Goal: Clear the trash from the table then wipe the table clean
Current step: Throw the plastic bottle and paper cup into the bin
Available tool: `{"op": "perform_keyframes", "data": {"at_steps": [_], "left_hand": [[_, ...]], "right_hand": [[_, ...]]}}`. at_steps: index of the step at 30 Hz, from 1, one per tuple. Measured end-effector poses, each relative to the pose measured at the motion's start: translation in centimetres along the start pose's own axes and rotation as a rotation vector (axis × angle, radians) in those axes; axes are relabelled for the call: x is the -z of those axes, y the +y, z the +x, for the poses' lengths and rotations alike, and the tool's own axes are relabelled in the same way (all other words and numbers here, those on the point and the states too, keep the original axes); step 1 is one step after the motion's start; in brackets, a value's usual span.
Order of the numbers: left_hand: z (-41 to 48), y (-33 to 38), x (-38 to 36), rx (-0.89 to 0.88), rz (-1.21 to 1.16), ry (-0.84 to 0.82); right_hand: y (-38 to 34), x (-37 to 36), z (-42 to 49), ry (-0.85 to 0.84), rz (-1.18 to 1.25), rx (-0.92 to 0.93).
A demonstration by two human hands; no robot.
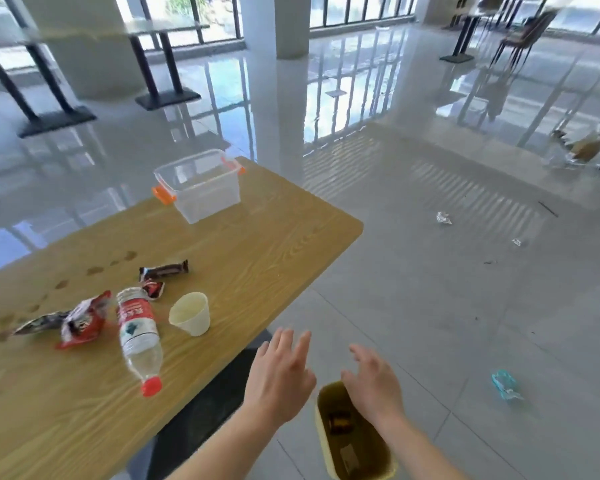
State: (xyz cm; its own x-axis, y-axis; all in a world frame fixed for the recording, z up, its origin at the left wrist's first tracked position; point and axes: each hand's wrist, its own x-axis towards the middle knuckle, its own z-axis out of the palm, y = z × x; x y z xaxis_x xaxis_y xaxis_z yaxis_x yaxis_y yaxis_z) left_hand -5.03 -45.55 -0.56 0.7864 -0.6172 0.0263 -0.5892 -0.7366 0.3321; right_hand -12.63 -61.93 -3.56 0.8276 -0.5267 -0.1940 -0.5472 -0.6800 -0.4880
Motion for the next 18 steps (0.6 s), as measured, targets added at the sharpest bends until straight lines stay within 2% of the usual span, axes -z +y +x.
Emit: {"op": "perform_keyframes", "data": {"at_steps": [9,14,18], "left_hand": [[-4.8,-8.1,8.3,0.232,0.022,0.192],[-6.5,-12.6,10.6,0.397,0.046,0.218],[-6.7,-15.6,11.2,0.448,0.068,0.245]], "right_hand": [[-11.4,-1.1,0.2,-0.105,0.020,0.293],[-16.7,-2.3,0.5,-0.140,0.036,0.405],[-20.4,-3.3,1.2,-0.138,0.029,0.469]]}}
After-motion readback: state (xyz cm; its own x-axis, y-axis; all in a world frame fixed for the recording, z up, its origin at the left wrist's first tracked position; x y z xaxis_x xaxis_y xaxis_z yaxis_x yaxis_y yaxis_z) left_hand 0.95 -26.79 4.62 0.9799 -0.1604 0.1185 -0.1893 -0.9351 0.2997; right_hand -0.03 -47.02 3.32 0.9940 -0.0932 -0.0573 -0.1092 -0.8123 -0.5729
